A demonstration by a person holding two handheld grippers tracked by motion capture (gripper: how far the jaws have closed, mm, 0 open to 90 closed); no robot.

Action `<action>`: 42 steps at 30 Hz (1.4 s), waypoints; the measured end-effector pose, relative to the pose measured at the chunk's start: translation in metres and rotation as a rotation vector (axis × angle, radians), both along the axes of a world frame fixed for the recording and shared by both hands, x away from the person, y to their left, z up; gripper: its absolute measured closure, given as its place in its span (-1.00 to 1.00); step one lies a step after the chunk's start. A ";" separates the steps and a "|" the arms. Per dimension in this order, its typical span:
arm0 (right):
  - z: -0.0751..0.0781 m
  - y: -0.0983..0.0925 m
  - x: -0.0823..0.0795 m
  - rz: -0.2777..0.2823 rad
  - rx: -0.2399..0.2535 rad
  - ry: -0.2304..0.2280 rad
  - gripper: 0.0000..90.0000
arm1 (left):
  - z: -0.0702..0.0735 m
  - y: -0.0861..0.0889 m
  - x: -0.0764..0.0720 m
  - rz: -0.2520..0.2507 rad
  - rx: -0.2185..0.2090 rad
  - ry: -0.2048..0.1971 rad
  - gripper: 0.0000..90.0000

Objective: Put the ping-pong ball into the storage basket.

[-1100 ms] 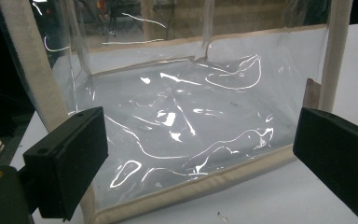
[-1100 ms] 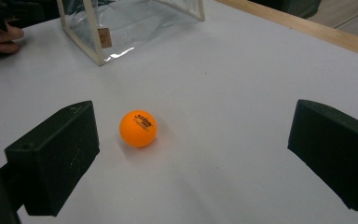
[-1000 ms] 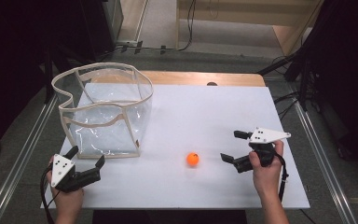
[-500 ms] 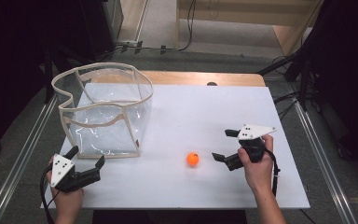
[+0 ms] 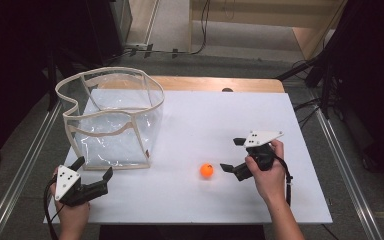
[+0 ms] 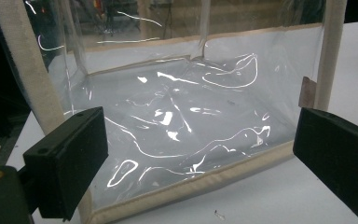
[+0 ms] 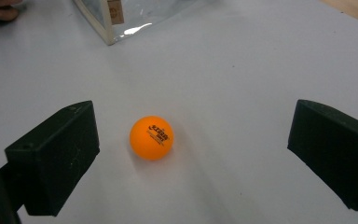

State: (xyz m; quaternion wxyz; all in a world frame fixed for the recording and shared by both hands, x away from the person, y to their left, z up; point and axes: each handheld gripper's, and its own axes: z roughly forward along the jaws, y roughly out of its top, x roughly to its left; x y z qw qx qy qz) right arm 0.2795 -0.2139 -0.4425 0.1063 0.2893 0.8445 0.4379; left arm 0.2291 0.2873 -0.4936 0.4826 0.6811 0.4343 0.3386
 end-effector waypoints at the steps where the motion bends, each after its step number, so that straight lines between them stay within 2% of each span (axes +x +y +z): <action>1: 0.000 0.001 0.001 0.004 -0.004 0.001 -0.99 | 0.000 0.000 0.000 -0.001 0.000 0.000 -0.92; 10: -0.002 0.016 0.006 0.031 -0.046 0.020 -0.99 | 0.000 0.000 0.000 -0.003 0.000 0.000 -0.92; 14: -0.005 0.024 0.009 0.043 -0.059 0.043 -0.99 | 0.000 0.000 -0.001 -0.004 0.001 0.001 -0.92; 21: -0.009 0.038 0.015 0.062 -0.082 0.070 -0.99 | 0.000 0.003 -0.001 -0.007 -0.024 0.002 -0.92; 24: -0.011 0.045 0.017 0.080 -0.106 0.089 -0.99 | 0.000 0.003 -0.001 -0.009 -0.034 0.003 -0.92; 26: -0.011 0.052 0.020 0.098 -0.142 0.105 -0.99 | 0.000 0.004 0.000 -0.011 -0.039 0.006 -0.92; 37: -0.014 0.066 0.023 0.138 -0.217 0.106 -0.99 | 0.000 0.004 0.000 -0.013 -0.037 0.011 -0.92; 40: -0.016 0.069 0.023 0.146 -0.251 0.111 -0.99 | 0.000 0.004 0.000 -0.013 -0.036 0.012 -0.92; 41: -0.018 0.071 0.022 0.145 -0.279 0.122 -0.99 | 0.000 0.004 0.000 -0.014 -0.035 0.013 -0.92; 42: -0.018 0.071 0.022 0.145 -0.279 0.122 -0.99 | 0.000 0.004 0.000 -0.014 -0.034 0.012 -0.92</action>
